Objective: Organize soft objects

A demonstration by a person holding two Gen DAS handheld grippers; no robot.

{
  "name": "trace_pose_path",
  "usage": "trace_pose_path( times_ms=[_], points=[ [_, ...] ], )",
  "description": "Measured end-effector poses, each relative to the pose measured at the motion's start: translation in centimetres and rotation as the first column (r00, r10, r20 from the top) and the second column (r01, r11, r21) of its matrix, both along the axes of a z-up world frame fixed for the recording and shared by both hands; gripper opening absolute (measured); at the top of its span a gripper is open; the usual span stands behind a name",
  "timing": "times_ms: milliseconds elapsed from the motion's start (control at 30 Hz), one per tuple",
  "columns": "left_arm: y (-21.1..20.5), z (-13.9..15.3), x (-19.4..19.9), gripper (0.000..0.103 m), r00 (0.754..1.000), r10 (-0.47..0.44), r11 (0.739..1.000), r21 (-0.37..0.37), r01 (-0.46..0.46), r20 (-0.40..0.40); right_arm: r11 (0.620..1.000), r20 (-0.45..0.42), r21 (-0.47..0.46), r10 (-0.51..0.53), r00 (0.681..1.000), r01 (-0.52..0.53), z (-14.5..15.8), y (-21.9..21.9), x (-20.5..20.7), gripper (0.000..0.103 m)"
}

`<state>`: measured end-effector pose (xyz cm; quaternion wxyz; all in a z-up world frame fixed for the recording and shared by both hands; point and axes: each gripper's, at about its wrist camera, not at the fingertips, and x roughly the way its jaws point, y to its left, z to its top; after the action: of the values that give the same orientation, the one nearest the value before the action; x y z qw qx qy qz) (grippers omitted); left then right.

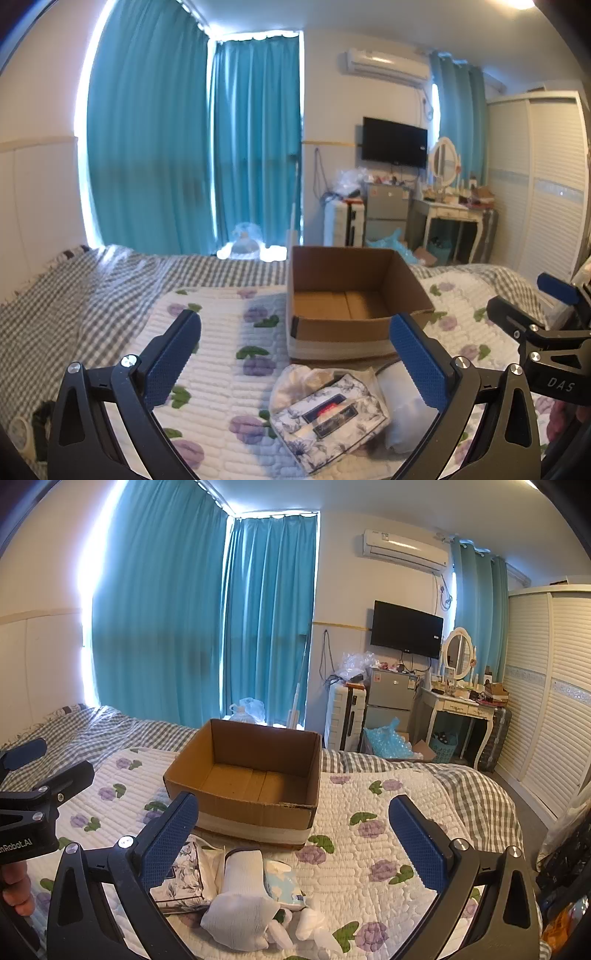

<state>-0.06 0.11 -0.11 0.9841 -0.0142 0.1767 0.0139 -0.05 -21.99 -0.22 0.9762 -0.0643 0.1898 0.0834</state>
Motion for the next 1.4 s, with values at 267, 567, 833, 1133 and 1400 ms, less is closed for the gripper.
trace_pose_path(
  times_ms=[267, 567, 833, 1133, 1400],
  points=[
    [-0.19, 0.08, 0.4, 0.103, 1.0, 0.004, 1.0, 0.004, -0.003, -0.015, 1.0, -0.008, 0.002, 0.002, 1.0, -0.002, -0.38, 0.06, 0.12, 0.103],
    [-0.15, 0.09, -0.11, 0.103, 1.0, 0.003, 1.0, -0.001, -0.003, 0.004, 1.0, -0.002, 0.006, 0.005, 1.0, -0.005, -0.46, -0.02, -0.03, 0.103],
    [0.01, -0.01, -0.11, 0.103, 1.0, -0.001, 1.0, -0.002, 0.001, 0.001, 1.0, -0.009, 0.005, 0.005, 1.0, -0.005, -0.51, 0.02, 0.2, 0.103],
    [0.08, 0.0, -0.17, 0.103, 1.0, 0.002, 1.0, -0.003, -0.002, -0.002, 1.0, -0.01, 0.006, 0.005, 1.0, -0.004, -0.6, 0.02, 0.24, 0.103],
    [0.1, 0.0, -0.24, 0.103, 1.0, -0.002, 1.0, -0.002, 0.002, -0.001, 1.0, -0.012, 0.006, 0.006, 1.0, -0.006, -0.63, 0.01, 0.27, 0.103]
  ],
)
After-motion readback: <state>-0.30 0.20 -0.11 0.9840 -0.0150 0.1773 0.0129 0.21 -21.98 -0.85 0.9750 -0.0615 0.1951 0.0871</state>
